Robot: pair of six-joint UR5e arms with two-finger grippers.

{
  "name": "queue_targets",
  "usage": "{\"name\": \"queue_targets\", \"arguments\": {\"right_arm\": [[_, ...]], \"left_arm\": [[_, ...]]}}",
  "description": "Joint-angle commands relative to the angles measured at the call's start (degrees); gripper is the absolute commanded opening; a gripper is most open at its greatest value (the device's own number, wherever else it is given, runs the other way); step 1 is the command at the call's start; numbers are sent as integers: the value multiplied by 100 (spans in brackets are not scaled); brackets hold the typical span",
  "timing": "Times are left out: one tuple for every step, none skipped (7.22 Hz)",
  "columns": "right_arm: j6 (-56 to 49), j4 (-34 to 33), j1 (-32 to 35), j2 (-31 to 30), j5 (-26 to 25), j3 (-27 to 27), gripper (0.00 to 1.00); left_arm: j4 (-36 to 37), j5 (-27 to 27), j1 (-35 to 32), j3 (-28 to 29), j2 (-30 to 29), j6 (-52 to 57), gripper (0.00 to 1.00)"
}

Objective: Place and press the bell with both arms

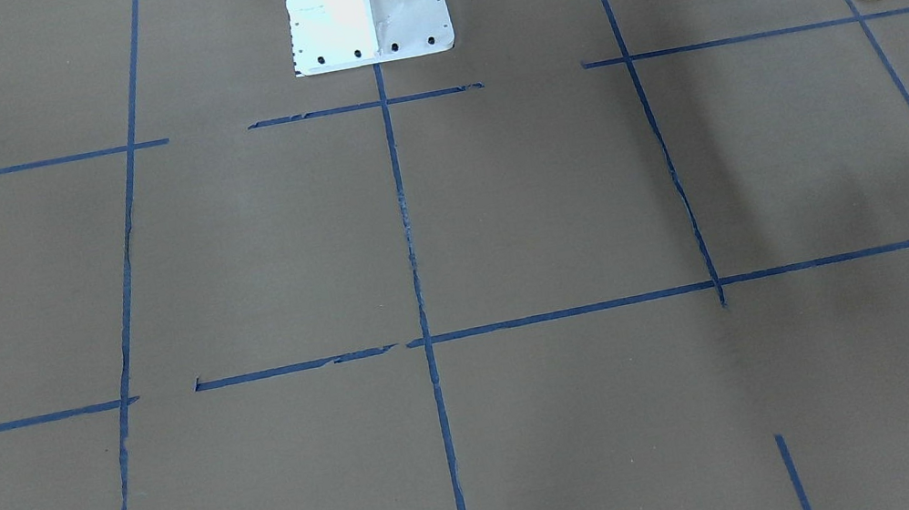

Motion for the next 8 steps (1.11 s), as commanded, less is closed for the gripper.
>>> {"name": "queue_targets", "arguments": {"right_arm": [[1,0,0,-4,4,-7,100],[1,0,0,-4,4,-7,100],[1,0,0,-4,4,-15,100],[1,0,0,-4,13,-24,100],[1,0,-9,-4,22,-42,100],[1,0,-9,-4,74,-50,100],[1,0,-26,5,83,-51,100],[-7,0,-26,5,92,-51,100]], "left_arm": [[-52,48,70,-27,-11,43,100],[-44,57,114,-28,-12,44,100],[-44,40,123,-36,-3,44,100],[-53,31,176,-28,6,0,100],[-61,40,176,-36,-3,9,100],[-122,5,202,-36,-3,52,100],[-227,22,220,-28,-3,53,100],[-220,39,298,-28,6,44,100]]}}
